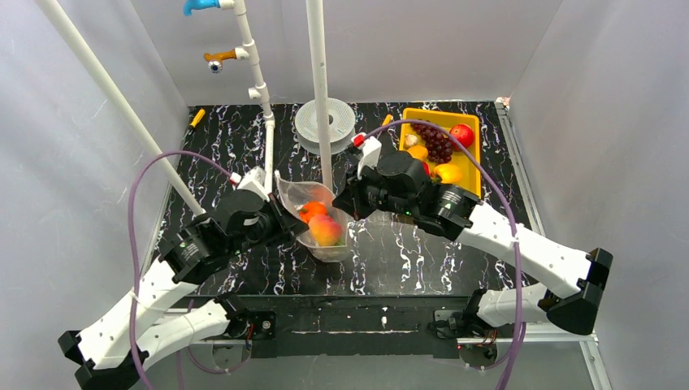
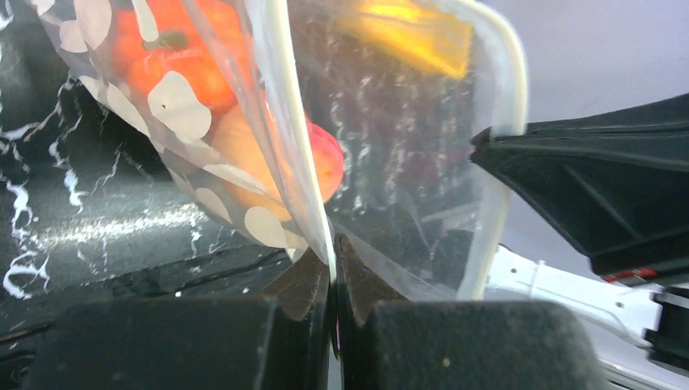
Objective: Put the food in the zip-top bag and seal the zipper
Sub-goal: Adjust the zipper food storage bag at the center of the board.
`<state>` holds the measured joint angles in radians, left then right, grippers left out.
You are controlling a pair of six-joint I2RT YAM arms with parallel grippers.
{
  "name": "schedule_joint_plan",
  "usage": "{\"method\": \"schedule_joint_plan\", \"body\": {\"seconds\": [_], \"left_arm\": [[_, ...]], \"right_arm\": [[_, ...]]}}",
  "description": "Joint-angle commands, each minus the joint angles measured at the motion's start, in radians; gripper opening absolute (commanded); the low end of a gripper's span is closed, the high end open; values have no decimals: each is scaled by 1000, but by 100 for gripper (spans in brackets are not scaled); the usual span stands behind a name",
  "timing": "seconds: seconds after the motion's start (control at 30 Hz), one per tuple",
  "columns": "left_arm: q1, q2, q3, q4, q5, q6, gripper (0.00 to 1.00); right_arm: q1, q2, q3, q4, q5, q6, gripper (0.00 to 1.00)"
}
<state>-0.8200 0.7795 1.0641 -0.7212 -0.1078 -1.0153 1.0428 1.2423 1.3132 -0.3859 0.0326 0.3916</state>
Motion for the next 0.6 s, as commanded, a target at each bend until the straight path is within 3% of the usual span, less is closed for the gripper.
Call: {"method": "schedule_joint_plan", "body": {"seconds": [0.0, 0.13, 0.37, 0.57], "left_arm": [[-1, 25, -107, -7, 10, -65, 0], [-1, 7, -116, 15, 13, -81, 0], [-2, 71, 70, -48, 20, 30, 0], [-1, 55, -55, 0, 42, -18, 0]], "right_arm": [[0, 41, -28, 32, -8, -2, 2], [0, 68, -31, 31, -21, 5, 2], [0, 51, 24, 52, -25, -6, 5], [0, 59, 11, 64, -62, 3, 19]]}}
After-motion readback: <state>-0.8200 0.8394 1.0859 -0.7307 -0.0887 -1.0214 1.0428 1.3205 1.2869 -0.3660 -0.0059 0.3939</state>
